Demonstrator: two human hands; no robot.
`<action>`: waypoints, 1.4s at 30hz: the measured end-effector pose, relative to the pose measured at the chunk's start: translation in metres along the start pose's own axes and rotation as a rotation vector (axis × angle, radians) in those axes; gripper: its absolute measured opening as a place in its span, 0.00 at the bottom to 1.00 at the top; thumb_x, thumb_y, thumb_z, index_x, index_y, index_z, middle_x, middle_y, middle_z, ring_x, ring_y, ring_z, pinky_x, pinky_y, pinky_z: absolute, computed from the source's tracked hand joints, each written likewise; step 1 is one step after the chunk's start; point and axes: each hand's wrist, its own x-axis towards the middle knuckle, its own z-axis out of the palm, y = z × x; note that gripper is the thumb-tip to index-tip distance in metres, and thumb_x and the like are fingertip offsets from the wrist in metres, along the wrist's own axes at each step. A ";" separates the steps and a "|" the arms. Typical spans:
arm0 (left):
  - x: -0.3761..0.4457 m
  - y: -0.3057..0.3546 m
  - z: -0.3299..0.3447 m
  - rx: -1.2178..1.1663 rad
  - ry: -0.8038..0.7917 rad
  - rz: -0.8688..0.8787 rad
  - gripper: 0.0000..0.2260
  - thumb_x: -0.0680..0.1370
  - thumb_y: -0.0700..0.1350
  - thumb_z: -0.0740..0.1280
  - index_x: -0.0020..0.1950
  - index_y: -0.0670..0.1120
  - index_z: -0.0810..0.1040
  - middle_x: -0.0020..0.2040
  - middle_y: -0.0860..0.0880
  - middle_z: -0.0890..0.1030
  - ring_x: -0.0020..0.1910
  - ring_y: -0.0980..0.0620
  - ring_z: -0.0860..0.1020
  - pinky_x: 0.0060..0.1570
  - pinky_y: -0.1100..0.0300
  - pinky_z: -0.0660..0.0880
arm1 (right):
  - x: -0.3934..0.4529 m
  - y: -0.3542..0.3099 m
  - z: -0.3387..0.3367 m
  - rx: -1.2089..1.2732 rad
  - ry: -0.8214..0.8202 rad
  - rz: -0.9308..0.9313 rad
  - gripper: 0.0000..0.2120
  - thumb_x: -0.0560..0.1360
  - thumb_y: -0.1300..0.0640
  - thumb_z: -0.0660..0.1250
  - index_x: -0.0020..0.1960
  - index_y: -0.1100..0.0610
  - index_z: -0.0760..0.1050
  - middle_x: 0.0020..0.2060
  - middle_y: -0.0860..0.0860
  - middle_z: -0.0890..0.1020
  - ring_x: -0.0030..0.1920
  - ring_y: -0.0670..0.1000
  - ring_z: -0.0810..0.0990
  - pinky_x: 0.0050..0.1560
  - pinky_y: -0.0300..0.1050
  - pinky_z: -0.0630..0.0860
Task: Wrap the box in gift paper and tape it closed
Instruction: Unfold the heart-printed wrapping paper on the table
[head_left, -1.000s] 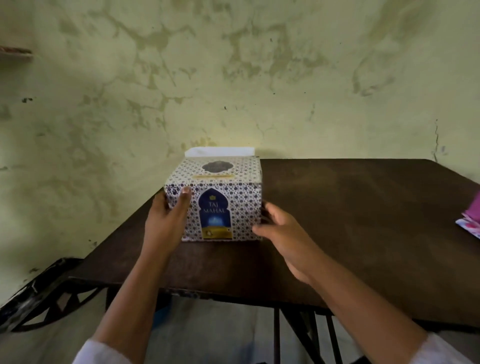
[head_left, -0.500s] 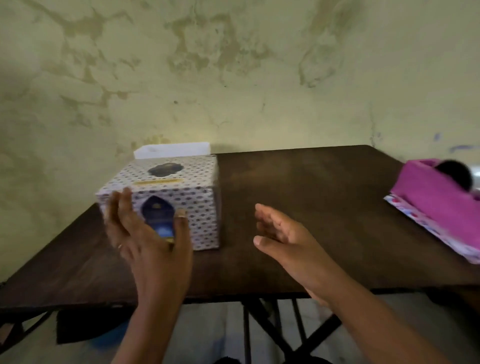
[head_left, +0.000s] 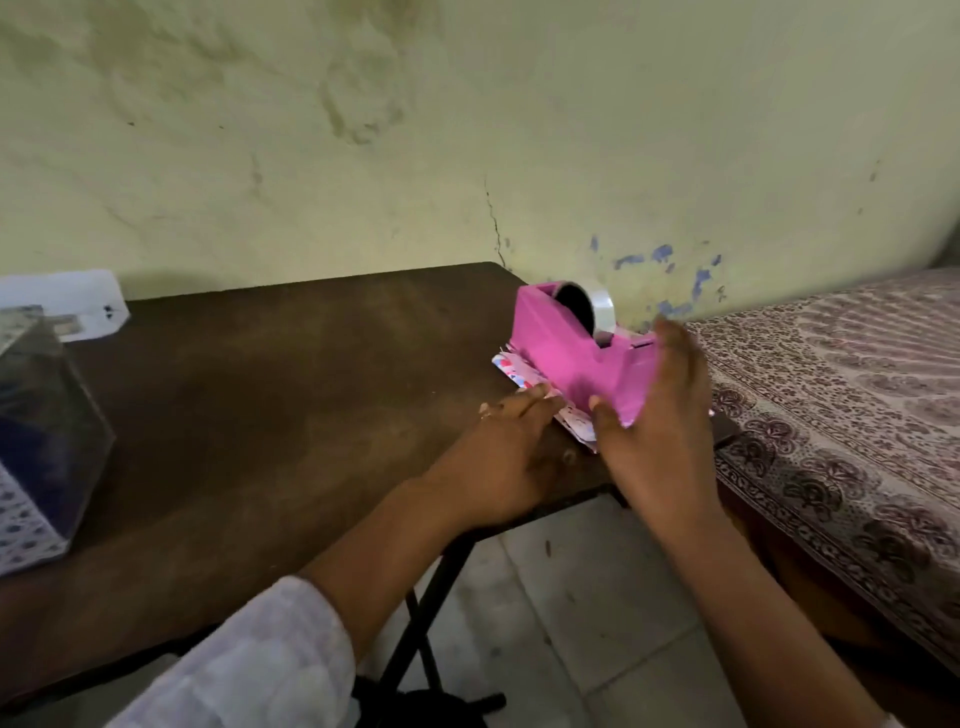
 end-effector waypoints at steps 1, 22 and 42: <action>0.007 -0.002 0.004 0.045 -0.048 -0.021 0.29 0.76 0.57 0.57 0.76 0.48 0.58 0.77 0.48 0.55 0.76 0.52 0.53 0.72 0.50 0.49 | 0.007 0.008 0.001 0.046 0.004 0.087 0.43 0.70 0.59 0.74 0.75 0.60 0.52 0.73 0.58 0.58 0.74 0.58 0.57 0.71 0.51 0.60; -0.005 -0.029 -0.017 0.266 -0.166 -0.023 0.20 0.80 0.58 0.53 0.70 0.55 0.66 0.71 0.54 0.67 0.71 0.54 0.63 0.71 0.40 0.40 | 0.046 0.033 0.040 0.029 -0.093 0.317 0.33 0.59 0.53 0.79 0.57 0.59 0.67 0.48 0.53 0.78 0.46 0.55 0.78 0.45 0.47 0.74; -0.101 -0.056 -0.049 0.314 -0.033 -0.159 0.33 0.74 0.69 0.50 0.76 0.56 0.54 0.77 0.53 0.53 0.76 0.54 0.51 0.72 0.48 0.40 | -0.007 -0.054 0.093 0.447 -0.258 0.250 0.31 0.62 0.60 0.79 0.59 0.53 0.66 0.49 0.47 0.75 0.49 0.49 0.76 0.48 0.44 0.78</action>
